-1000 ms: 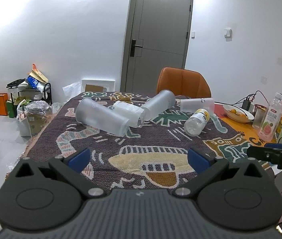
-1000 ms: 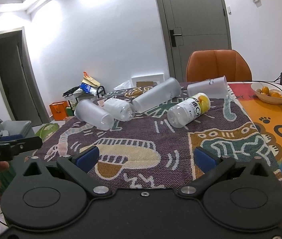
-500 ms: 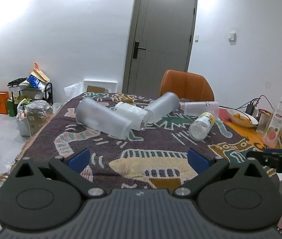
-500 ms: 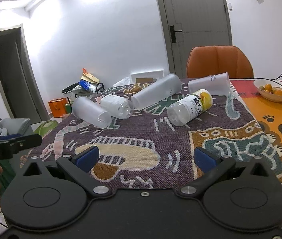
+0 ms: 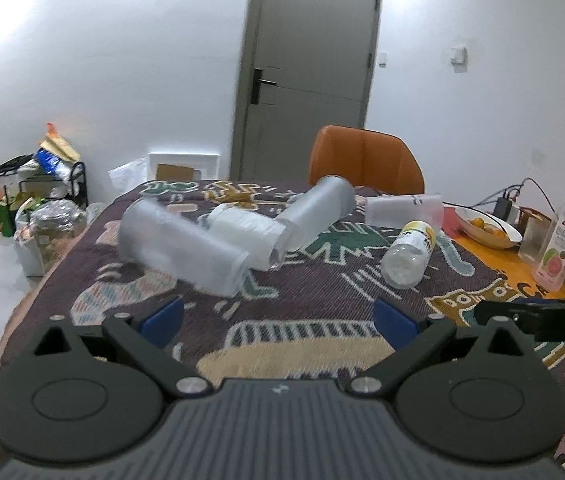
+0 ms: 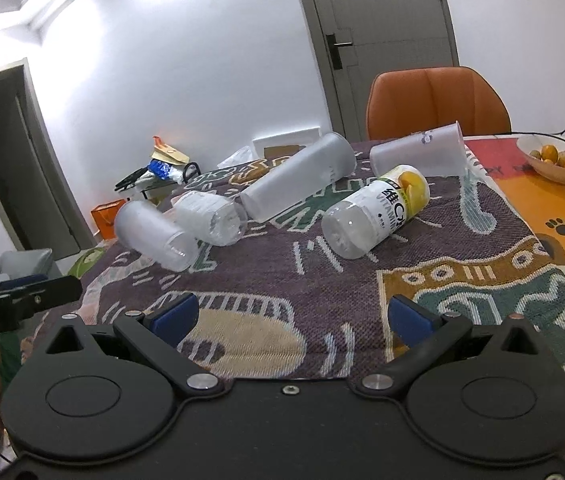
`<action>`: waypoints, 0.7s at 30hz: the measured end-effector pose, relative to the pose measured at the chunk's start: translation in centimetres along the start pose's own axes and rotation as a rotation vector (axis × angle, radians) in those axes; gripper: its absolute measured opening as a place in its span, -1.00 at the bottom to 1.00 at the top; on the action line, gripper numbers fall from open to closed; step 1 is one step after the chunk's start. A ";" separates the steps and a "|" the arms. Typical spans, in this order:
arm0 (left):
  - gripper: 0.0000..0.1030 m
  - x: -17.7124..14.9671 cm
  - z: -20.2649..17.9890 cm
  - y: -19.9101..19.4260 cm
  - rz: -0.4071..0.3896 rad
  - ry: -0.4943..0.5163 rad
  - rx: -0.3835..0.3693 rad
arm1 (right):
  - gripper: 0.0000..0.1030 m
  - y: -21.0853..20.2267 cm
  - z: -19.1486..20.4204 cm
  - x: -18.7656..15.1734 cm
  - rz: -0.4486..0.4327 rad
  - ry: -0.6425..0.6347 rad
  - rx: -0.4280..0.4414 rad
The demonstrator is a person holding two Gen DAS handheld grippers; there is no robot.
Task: Flip cup upright
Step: 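Move the right tool toward the lying lemon-label bottle and open it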
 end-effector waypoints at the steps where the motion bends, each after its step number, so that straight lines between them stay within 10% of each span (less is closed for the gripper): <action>1: 0.96 0.5 -0.2 0.5 0.008 0.013 -0.005 | 1.00 0.3 -0.3 0.2 0.004 0.011 0.003; 21: 0.96 5.1 -4.0 13.3 0.272 0.121 -0.182 | 0.58 4.1 -9.4 1.6 0.065 0.273 -0.027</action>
Point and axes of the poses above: each gripper's, at about its wrist camera, not at the fingertips, and y roughly the way its jaws point, z to its left, x to its top, the point moved 4 cm from there along y, roughly the way its jaws point, and after that the axes turned 11 degrees about -x, right-handed, at the moved point
